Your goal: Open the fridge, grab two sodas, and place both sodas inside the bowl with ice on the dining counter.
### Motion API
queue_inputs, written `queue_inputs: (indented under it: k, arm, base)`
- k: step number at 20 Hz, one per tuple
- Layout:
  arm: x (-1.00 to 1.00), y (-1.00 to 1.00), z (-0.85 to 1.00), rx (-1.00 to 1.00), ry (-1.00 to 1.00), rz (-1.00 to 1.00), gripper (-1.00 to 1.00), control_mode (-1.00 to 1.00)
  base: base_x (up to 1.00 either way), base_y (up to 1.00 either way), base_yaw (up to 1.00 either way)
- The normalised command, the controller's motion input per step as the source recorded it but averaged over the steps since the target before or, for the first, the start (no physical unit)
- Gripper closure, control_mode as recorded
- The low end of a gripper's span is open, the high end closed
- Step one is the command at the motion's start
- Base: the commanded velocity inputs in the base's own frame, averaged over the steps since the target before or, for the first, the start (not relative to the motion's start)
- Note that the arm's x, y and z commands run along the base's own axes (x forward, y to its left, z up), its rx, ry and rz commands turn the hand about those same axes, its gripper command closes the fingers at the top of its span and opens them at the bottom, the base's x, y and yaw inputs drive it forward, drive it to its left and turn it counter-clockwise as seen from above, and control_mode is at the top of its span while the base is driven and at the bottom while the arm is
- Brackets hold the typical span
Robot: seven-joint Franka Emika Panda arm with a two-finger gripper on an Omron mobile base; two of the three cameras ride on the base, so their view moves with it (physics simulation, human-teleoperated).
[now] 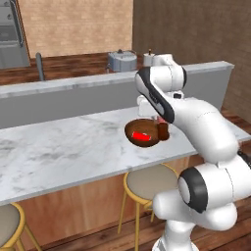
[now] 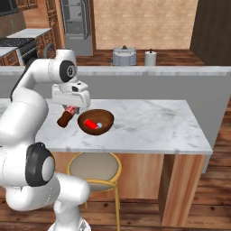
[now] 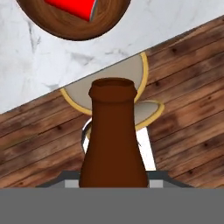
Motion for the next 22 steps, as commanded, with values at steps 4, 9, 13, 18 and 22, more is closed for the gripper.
queue_inputs:
  k: [4,9,13,18,22]
  arm:
    - [0.59,0.0,-0.41,0.0,0.1,-0.22,1.0,-1.0]
    - [0.56,0.0,-0.35,0.0,0.02,-0.18,1.0,-1.0]
    - [0.48,0.0,-0.36,0.0,0.0,-0.14,1.0,-1.0]
    - [0.46,-0.02,-0.38,0.0,0.0,-0.12,1.0,-1.0]
    - [0.48,-0.1,-0.32,0.0,0.0,-0.09,1.0,-1.0]
  base:
    - [0.0,0.0,0.0]
    - [0.0,0.0,0.0]
    - [0.0,0.0,0.0]
    - [0.0,0.0,0.0]
    - [0.0,0.0,0.0]
